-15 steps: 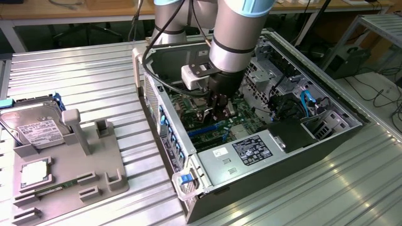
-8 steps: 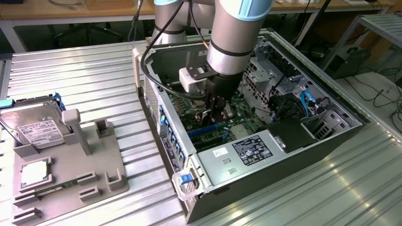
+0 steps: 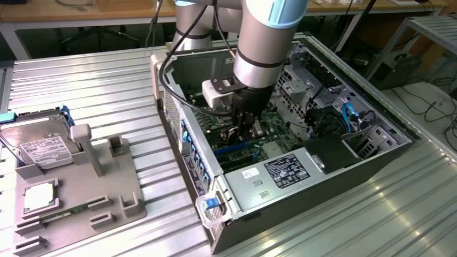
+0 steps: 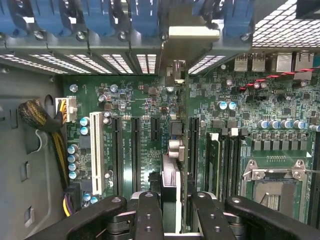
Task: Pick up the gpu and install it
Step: 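Insert the gpu into the slot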
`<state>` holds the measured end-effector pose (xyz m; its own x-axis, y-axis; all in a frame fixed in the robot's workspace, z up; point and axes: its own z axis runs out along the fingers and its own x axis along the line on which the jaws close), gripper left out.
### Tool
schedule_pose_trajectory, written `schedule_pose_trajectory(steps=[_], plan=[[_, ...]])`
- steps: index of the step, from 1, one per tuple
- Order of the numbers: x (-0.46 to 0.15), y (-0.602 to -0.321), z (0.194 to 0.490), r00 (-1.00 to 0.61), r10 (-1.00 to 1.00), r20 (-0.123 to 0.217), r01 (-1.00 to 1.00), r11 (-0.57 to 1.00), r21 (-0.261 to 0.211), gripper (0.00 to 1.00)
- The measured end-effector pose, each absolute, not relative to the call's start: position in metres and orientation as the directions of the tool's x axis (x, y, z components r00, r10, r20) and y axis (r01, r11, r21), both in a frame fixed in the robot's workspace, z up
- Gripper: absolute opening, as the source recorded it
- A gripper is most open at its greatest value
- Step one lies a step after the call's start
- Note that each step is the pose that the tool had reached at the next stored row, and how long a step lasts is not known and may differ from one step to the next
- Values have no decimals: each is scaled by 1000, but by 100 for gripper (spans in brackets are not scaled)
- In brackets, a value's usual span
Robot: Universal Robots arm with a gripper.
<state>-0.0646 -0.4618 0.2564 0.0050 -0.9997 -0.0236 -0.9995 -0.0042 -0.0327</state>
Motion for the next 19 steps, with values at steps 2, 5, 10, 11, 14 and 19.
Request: schedule_pose_trajectory(steps=[2,5,10,11,14,19], plan=[[-65,-462,255,5,-1000,-24,-999,-4,-33,28],[-66,-462,251,5,-1000,-26,-999,-4,-33,28],[-66,-462,246,5,-1000,-27,-999,-4,-33,28],[-66,-462,244,5,-1000,-27,-999,-4,-33,28],[-66,-462,242,5,-1000,-28,-999,-4,-33,28],[-66,-462,242,5,-1000,-29,-999,-4,-33,28]])
